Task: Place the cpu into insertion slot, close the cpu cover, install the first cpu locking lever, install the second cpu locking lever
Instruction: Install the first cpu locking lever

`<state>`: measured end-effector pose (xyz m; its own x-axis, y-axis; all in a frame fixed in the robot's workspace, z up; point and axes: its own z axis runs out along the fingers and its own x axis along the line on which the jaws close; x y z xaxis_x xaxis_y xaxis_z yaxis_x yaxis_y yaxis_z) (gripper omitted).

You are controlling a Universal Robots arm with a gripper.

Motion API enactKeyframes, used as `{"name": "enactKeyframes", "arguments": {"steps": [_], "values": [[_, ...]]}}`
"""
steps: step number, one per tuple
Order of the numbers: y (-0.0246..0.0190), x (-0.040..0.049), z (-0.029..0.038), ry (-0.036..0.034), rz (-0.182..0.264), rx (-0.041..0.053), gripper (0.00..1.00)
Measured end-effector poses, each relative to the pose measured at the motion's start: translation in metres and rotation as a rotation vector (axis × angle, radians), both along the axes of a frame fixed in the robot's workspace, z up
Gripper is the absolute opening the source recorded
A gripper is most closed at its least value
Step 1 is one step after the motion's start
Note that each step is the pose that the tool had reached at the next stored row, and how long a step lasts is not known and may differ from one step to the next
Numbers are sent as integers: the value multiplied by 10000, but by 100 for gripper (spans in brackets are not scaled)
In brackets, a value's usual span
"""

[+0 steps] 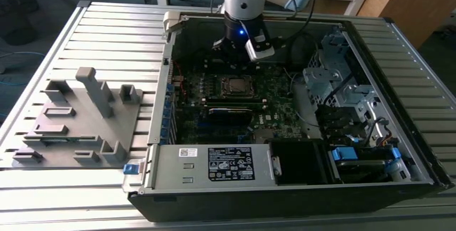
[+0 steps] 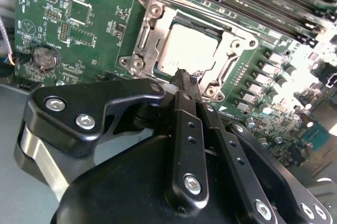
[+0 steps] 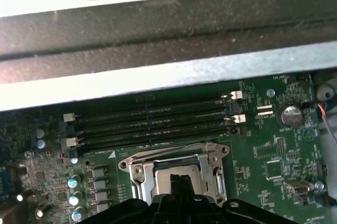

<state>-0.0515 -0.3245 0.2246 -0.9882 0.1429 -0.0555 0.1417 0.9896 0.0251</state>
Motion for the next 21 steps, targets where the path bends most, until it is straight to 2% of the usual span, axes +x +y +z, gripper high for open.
{"name": "enactKeyframes", "arguments": {"steps": [3,8,13,21], "values": [[0,12,-5,-1,285,0,11],[-23,12,-5,-1,438,1,11],[-80,12,-7,-2,494,2,11],[-207,12,-13,-1,522,1,11]]}}
